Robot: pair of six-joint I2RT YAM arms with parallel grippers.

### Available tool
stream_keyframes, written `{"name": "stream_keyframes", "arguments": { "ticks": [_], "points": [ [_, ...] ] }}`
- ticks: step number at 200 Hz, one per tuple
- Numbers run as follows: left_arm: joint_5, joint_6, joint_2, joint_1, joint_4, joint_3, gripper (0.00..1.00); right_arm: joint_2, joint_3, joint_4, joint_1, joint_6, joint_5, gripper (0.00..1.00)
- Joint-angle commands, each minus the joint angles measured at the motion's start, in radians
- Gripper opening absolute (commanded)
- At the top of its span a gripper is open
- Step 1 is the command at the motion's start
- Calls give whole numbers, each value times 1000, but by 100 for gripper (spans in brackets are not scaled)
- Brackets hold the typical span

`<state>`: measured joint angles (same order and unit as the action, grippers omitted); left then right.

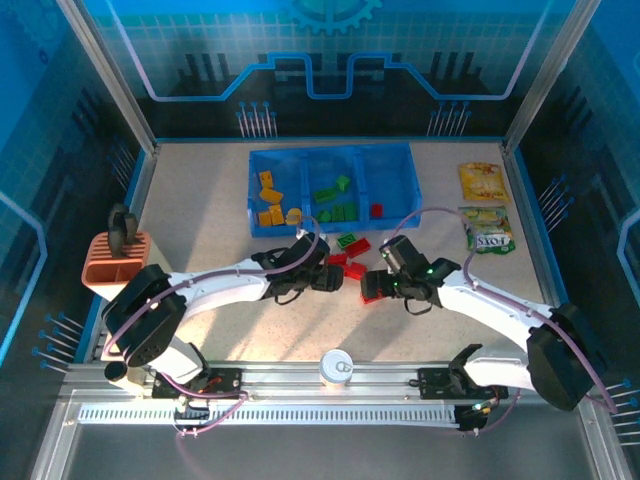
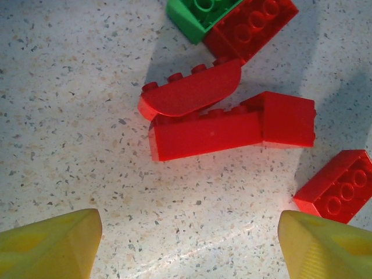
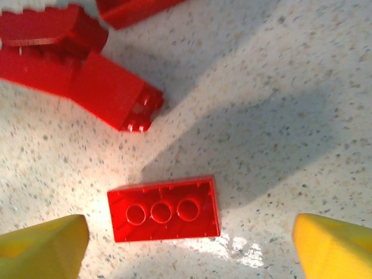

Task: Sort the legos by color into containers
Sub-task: Pick up the lego from the bottom-center of the table, then place the lego in the container.

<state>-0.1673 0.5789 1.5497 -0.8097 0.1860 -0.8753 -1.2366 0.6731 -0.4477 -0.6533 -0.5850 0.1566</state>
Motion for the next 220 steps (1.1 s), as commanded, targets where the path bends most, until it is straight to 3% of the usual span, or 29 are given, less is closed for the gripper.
{"name": "stream_keyframes", "arguments": {
  "ticks": [1, 89, 105, 131, 154, 199, 220],
  "points": [
    [53, 25, 0, 20, -35, -19, 80, -46, -14, 49, -27, -4, 27, 95],
    [29, 32, -112, 55, -13, 76, 80, -284, 86, 15, -88, 24, 68, 91],
    [32, 40, -148, 70, -18, 111, 81, -303, 96, 5, -101, 16, 78, 82],
    [28, 39, -195, 91, -12, 154, 81, -296, 117, -34, -117, 2, 116, 56],
    [17, 38, -233, 94, 3, 190, 80, -259, 148, -73, -107, 19, 154, 49],
    [9, 49, -346, 85, 33, 285, 80, -181, 348, -149, 104, 144, 159, 49],
    [-22, 63, -402, 43, 54, 322, 80, -243, 481, -129, 237, 173, 80, 50]
  ]
}}
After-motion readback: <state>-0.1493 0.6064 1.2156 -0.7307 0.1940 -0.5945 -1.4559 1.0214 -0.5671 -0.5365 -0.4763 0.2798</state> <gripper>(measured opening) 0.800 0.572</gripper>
